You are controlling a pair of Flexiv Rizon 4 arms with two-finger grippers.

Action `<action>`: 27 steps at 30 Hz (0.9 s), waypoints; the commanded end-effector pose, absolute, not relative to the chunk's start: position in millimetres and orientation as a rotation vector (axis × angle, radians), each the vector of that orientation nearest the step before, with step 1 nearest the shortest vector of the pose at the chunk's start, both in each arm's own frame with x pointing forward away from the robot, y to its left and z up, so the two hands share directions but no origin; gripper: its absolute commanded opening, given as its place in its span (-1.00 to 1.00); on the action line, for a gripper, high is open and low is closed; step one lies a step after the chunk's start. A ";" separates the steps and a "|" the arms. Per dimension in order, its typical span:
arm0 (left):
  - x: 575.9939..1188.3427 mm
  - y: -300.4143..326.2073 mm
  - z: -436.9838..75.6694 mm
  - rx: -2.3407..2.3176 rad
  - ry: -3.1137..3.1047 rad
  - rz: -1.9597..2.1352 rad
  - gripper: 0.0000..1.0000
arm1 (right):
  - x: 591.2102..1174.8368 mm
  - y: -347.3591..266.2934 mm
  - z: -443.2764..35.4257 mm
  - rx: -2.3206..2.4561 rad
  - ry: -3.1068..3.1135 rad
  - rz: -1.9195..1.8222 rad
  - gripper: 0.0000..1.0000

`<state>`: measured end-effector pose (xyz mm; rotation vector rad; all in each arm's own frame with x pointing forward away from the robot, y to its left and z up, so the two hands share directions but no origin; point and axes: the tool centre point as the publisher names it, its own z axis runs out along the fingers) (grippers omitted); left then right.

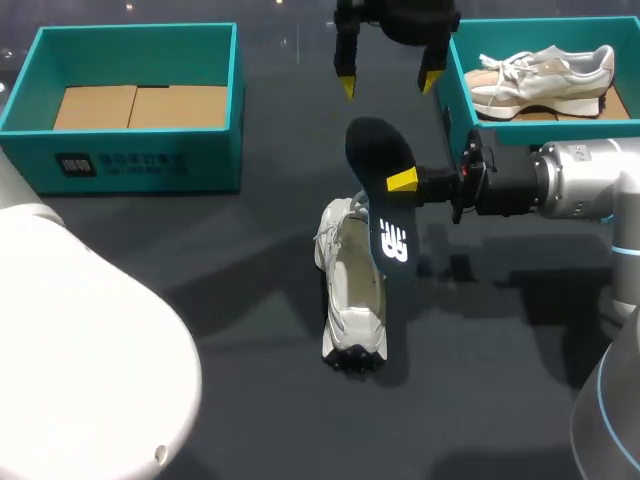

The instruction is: Take the shoe out of the shoebox, open the shoe tongue, remove and reinsert the insole, then place the shoe into the shoebox

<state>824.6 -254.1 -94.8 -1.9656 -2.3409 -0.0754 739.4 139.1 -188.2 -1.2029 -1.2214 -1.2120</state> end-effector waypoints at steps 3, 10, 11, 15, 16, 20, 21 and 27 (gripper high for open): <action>827.2 -258.8 -94.6 -1.897 -2.237 -0.190 1.00 | 738.0 138.9 -187.6 -1.206 -1.223 -1.210 -1.00; 824.9 -255.7 -98.4 -1.912 -2.263 -0.123 1.00 | 738.0 138.9 -187.6 -1.206 -1.223 -1.210 -1.00; 823.9 -253.9 -98.4 -1.927 -2.274 -0.083 1.00 | 738.0 138.9 -187.6 -1.206 -1.223 -1.210 -1.00; 818.1 -245.3 -97.2 -2.000 -2.348 0.038 1.00 | 738.0 138.9 -187.6 -1.206 -1.223 -1.210 -1.00; 816.6 -242.8 -96.7 -2.028 -2.357 0.075 1.00 | 738.0 138.9 -187.6 -1.206 -1.223 -1.210 -1.00; 809.3 -232.0 -96.3 -2.117 -2.399 0.217 1.00 | 738.0 138.9 -187.6 -1.206 -1.223 -1.210 -1.00; 807.4 -229.3 -96.1 -2.138 -2.423 0.250 1.00 | 738.0 138.9 -187.6 -1.206 -1.223 -1.210 -1.00; 797.6 -217.8 -98.8 -2.190 -2.507 0.472 1.00 | 738.0 138.9 -187.6 -1.206 -1.223 -1.210 -1.00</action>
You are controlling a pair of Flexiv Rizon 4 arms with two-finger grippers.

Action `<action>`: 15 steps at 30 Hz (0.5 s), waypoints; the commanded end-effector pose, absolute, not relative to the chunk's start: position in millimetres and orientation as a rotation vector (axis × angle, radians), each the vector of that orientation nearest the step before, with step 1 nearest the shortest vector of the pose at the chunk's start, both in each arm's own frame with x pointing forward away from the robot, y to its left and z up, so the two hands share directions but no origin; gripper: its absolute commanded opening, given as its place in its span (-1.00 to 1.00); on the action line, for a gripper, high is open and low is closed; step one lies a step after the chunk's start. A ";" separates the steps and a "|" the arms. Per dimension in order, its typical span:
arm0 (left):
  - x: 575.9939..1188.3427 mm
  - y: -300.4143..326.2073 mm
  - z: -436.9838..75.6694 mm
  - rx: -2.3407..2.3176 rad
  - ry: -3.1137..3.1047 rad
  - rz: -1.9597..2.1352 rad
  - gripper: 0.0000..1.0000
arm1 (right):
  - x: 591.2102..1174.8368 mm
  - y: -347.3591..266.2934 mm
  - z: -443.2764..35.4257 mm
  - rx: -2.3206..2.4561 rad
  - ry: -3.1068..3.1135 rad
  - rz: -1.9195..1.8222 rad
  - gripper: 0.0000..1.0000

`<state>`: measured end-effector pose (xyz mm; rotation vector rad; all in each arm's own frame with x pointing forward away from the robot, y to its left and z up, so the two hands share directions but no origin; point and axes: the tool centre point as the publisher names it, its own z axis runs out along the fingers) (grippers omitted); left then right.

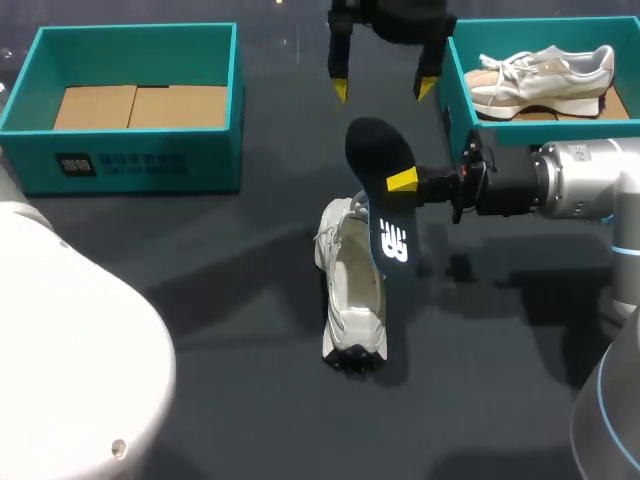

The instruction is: Take the shoe out of the shoebox, open the shoe tongue, remove and reinsert the insole, then place the shoe into the shoebox

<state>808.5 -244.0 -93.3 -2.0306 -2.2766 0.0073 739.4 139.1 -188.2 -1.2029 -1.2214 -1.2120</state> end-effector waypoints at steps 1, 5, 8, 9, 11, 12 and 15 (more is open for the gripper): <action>796.3 -216.5 -100.0 -2.196 -2.519 0.514 1.00 | 738.0 138.9 -187.6 -1.206 -1.223 -1.210 -1.00; 794.4 -212.9 -105.7 -2.176 -2.575 0.680 1.00 | 738.0 138.9 -187.6 -1.206 -1.223 -1.210 -1.00; 795.0 -211.4 -110.6 -2.162 -2.596 0.775 1.00 | 738.0 138.9 -187.6 -1.206 -1.223 -1.210 -1.00; 794.6 -211.1 -111.5 -2.179 -2.583 0.793 1.00 | 738.0 138.9 -187.6 -1.206 -1.223 -1.210 -1.00; 791.9 -211.6 -112.1 -2.257 -2.528 0.779 1.00 | 738.0 138.9 -187.6 -1.206 -1.223 -1.210 -1.00; 790.6 -211.7 -111.1 -2.302 -2.481 0.743 1.00 | 738.0 138.9 -187.6 -1.206 -1.223 -1.210 -1.00; 790.6 -211.7 -111.1 -2.302 -2.481 0.743 1.00 | 738.0 138.9 -187.6 -1.206 -1.223 -1.210 -1.00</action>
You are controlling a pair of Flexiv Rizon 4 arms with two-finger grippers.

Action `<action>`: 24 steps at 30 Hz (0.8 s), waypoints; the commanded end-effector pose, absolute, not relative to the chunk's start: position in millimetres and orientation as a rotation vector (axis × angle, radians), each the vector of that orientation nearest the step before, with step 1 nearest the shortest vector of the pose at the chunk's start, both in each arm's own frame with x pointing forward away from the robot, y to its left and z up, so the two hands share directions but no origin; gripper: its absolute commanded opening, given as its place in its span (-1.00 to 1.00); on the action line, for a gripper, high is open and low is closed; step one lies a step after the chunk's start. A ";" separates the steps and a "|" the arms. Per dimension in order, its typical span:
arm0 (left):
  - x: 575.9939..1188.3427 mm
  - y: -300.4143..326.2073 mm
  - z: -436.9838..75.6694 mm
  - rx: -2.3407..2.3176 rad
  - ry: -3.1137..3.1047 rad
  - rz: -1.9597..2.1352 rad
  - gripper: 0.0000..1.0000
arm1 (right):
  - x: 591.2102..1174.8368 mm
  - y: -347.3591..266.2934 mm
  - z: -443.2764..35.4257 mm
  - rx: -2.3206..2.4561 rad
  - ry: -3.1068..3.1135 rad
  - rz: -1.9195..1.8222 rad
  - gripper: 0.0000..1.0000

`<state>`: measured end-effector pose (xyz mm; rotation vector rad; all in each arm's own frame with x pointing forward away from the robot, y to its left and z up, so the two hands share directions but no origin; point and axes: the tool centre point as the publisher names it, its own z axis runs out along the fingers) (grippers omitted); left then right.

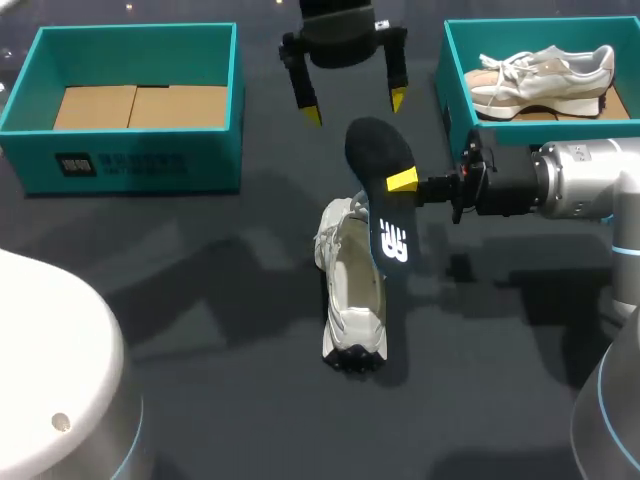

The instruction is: Take the shoe out of the shoebox, open the shoe tongue, remove and reinsert the insole, then place the shoe into the shoebox

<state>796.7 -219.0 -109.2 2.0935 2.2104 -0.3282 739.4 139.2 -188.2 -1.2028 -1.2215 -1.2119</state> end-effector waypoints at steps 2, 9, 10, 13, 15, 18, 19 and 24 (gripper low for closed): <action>790.6 -211.7 -111.1 1.872 2.018 -0.604 1.00 | 738.0 138.9 -187.6 -1.206 -1.223 -1.210 -1.00; 790.6 -211.7 -111.1 1.872 2.018 -0.604 1.00 | 738.0 138.9 -187.6 -1.206 -1.223 -1.210 -1.00; 790.6 -211.7 -111.1 1.872 2.018 -0.604 1.00 | 738.0 138.9 -187.6 -1.206 -1.223 -1.210 -1.00; 787.6 -209.0 -115.7 1.801 1.990 -0.677 1.00 | 738.0 138.9 -187.6 -1.206 -1.223 -1.210 -1.00; 786.5 -205.7 -119.6 1.755 1.979 -0.705 1.00 | 738.0 138.9 -187.6 -1.206 -1.223 -1.210 -1.00; 784.2 -201.7 -126.9 1.670 1.961 -0.736 1.00 | 738.0 138.9 -187.6 -1.206 -1.223 -1.210 -1.00; 783.4 -200.4 -128.7 1.631 1.959 -0.750 1.00 | 738.0 138.9 -187.6 -1.206 -1.223 -1.210 -1.00; 779.5 -195.0 -133.4 1.558 1.878 -0.816 1.00 | 738.0 138.9 -187.6 -1.206 -1.223 -1.210 -1.00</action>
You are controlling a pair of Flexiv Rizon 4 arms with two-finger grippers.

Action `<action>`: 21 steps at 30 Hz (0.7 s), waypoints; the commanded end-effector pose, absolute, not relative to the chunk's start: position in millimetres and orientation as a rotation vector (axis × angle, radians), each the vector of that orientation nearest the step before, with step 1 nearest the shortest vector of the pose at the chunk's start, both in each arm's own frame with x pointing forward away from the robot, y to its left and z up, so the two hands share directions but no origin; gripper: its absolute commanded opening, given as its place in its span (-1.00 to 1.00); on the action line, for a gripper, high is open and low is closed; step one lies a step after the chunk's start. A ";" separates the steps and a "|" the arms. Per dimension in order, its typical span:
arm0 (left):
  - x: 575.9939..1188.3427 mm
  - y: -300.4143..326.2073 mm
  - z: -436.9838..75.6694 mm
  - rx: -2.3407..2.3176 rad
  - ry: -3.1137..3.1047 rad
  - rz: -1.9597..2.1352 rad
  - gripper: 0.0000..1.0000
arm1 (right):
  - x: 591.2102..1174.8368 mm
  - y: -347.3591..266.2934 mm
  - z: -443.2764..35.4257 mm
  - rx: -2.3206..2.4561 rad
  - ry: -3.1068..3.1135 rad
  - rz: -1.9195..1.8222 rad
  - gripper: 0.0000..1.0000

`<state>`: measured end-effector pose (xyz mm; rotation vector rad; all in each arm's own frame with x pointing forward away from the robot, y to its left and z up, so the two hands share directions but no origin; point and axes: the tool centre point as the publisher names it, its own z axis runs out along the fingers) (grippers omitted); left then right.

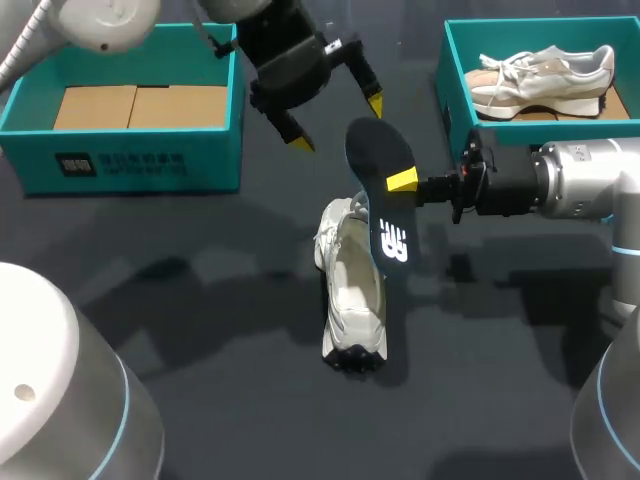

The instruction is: Take the shoe out of the shoebox, open the shoe tongue, remove and reinsert the insole, then place the shoe into the shoebox

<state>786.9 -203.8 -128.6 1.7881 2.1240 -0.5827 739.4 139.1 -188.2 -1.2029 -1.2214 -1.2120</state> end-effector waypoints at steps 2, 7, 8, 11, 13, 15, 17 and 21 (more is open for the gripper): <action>779.5 -195.0 -133.4 1.558 1.878 -0.816 1.00 | 738.0 138.9 -187.6 -1.206 -1.223 -1.210 -1.00; 779.5 -195.0 -133.4 1.558 1.878 -0.816 1.00 | 738.0 138.9 -187.6 -1.206 -1.223 -1.210 -1.00; 779.5 -195.0 -133.4 1.558 1.878 -0.816 1.00 | 738.0 138.9 -187.6 -1.206 -1.223 -1.210 -1.00; 778.8 -196.5 -139.9 1.529 1.867 -0.876 1.00 | 738.0 138.9 -187.6 -1.206 -1.223 -1.210 -1.00; 778.2 -196.4 -146.0 1.468 1.861 -0.878 1.00 | 738.0 138.9 -187.6 -1.206 -1.223 -1.210 -1.00; 777.8 -196.4 -152.7 1.428 1.843 -0.864 1.00 | 737.6 142.7 -185.4 -1.196 -1.224 -1.226 -1.00; 776.6 -195.6 -157.5 1.397 1.805 -0.875 1.00 | 736.7 145.5 -183.7 -1.183 -1.219 -1.244 -1.00; 776.1 -186.0 -162.7 1.297 1.725 -0.944 1.00 | 731.5 147.5 -179.9 -1.113 -1.173 -1.290 -1.00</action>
